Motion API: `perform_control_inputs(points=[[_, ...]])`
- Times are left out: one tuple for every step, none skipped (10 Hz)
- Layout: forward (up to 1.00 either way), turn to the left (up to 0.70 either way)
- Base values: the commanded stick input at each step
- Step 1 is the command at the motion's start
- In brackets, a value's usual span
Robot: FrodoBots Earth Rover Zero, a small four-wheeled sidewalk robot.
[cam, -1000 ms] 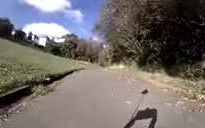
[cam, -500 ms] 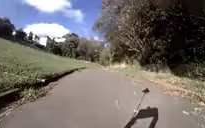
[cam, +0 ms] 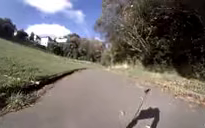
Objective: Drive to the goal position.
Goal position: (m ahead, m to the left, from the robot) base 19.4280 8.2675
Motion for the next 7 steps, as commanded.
perform_control_inputs(points=[[0.7, 0.0], [0.7, 0.0], [0.7, 0.0], [0.7, 0.0], [0.7, 0.0], [0.7, 0.0], [0.7, 0.0]])
